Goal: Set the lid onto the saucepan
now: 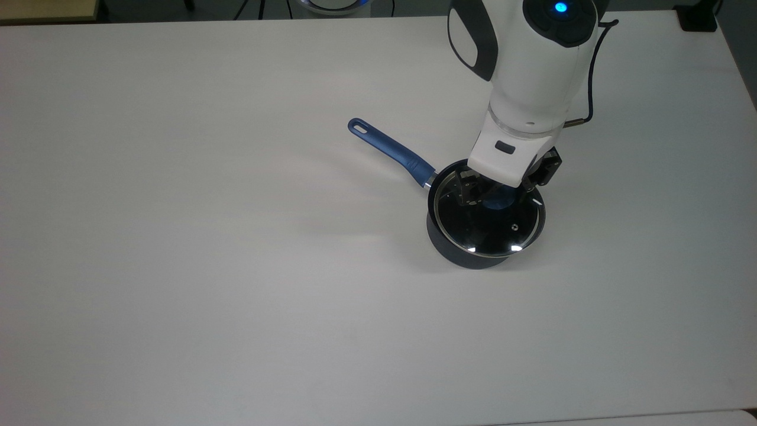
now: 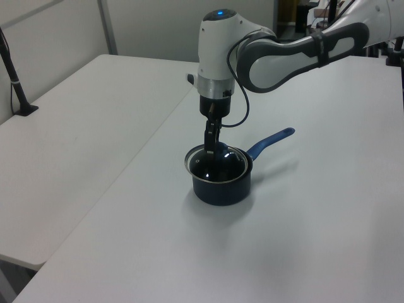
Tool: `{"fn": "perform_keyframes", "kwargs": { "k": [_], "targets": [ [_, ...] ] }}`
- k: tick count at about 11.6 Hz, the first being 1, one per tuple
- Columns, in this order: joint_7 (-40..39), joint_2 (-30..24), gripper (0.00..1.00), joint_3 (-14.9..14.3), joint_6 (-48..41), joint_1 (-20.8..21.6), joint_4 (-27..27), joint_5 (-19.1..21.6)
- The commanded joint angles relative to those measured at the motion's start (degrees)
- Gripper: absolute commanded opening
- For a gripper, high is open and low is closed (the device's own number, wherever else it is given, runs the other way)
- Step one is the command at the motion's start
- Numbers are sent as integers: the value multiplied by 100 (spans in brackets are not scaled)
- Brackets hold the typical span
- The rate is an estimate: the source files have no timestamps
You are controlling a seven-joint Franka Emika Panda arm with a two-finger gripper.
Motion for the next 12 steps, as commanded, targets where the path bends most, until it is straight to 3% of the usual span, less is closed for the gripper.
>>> {"fn": "perform_keyframes", "kwargs": {
  "k": [1, 2, 3, 7, 9, 11, 12],
  "targets": [
    [77, -142, 66, -78, -224, 102, -160, -100],
    [77, -186, 100, -69, -251, 102, -204, -291],
    [94, -265, 100, -43, -278, 111, -317, -458],
    [103, -861, 100, -25, -760, 59, -371, -382],
    [112, -1755, 100, -17, -1102, -291, -808, -224],
    [86, -3036, 100, -17, -1515, -880, -1537, 66],
    [60, -3522, 100, -69, -1987, -1143, -1636, 206]
  ]
}}
